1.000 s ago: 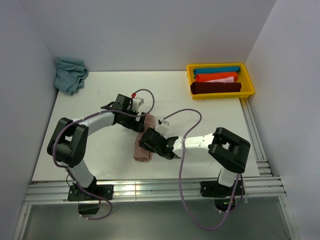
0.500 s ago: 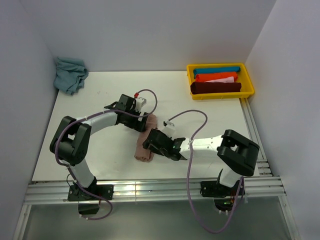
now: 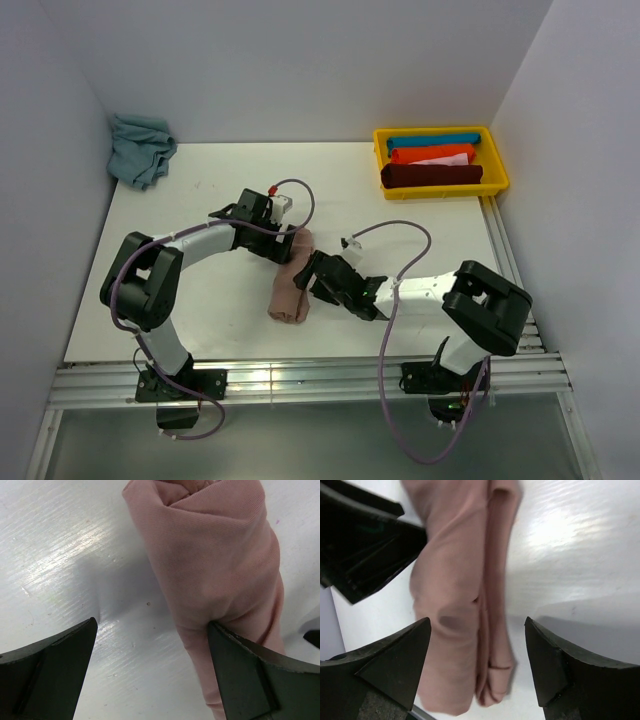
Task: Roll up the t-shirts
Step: Roll the tshirt, then place the rolled tshirt into the container
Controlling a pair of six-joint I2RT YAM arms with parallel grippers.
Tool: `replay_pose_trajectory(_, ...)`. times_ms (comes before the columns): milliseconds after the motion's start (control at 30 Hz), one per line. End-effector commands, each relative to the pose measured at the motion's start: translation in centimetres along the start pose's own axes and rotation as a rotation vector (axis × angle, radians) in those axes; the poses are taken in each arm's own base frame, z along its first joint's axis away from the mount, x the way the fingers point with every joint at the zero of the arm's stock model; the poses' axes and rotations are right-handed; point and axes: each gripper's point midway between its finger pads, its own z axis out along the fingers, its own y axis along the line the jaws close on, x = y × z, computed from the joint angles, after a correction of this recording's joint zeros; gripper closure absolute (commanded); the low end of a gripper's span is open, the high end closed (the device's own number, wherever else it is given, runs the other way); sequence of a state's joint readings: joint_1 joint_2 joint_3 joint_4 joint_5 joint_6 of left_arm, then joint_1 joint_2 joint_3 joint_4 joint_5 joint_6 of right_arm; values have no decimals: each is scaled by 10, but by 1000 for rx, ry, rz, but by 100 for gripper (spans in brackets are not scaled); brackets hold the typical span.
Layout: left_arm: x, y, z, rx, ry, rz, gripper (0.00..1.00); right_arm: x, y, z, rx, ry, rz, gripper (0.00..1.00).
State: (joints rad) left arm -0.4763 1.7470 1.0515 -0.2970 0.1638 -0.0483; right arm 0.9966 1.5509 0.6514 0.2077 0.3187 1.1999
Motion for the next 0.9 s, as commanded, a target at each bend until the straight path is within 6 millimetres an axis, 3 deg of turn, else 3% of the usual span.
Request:
replay_pose_trajectory(0,32,6,12,-56,111,16,1,-22,26,-1,-147,-51,37,16)
replay_pose_trajectory(333,31,3,12,-55,112,18,1,-18,32,14,-216,-29,45,13)
replay_pose_trajectory(600,29,1,10,-52,108,21,1,-8,6,32,-54,-1,12,12)
replay_pose_trajectory(867,28,-2,11,-47,107,26,2,-1,5,44,-13,28,-24,12)
